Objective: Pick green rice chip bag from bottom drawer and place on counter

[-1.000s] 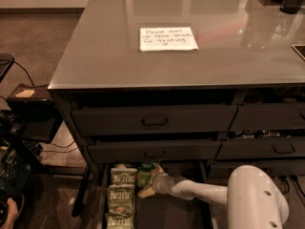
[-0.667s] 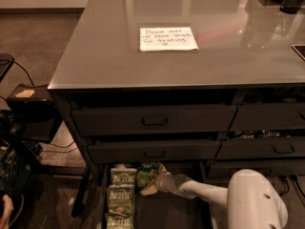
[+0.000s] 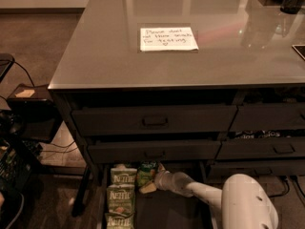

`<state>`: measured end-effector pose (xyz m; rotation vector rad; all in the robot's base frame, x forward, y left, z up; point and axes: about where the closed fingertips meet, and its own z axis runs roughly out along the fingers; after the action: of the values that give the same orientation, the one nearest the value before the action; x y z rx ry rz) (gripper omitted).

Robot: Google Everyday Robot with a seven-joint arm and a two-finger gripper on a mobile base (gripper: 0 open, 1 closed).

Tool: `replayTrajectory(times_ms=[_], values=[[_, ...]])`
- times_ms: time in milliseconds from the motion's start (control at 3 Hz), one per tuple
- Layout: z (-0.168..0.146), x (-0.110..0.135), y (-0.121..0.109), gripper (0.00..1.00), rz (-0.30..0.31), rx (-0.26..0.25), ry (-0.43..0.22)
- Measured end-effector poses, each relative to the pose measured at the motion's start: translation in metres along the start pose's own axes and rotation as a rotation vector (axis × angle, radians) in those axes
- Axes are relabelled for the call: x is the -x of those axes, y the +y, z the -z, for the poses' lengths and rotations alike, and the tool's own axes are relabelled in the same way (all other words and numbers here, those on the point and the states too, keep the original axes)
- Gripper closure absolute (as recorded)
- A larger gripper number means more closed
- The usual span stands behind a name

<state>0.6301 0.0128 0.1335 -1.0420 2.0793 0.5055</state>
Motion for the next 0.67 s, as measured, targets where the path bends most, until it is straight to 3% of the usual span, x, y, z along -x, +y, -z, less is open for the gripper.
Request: replayTrajectory(times_ms=[333,667], values=[[-0.015,0.0,0.005,0.0,-0.008,0.026,-0.001],[-0.028,0.007,0.013,0.19,0.004,0.057,-0.012]])
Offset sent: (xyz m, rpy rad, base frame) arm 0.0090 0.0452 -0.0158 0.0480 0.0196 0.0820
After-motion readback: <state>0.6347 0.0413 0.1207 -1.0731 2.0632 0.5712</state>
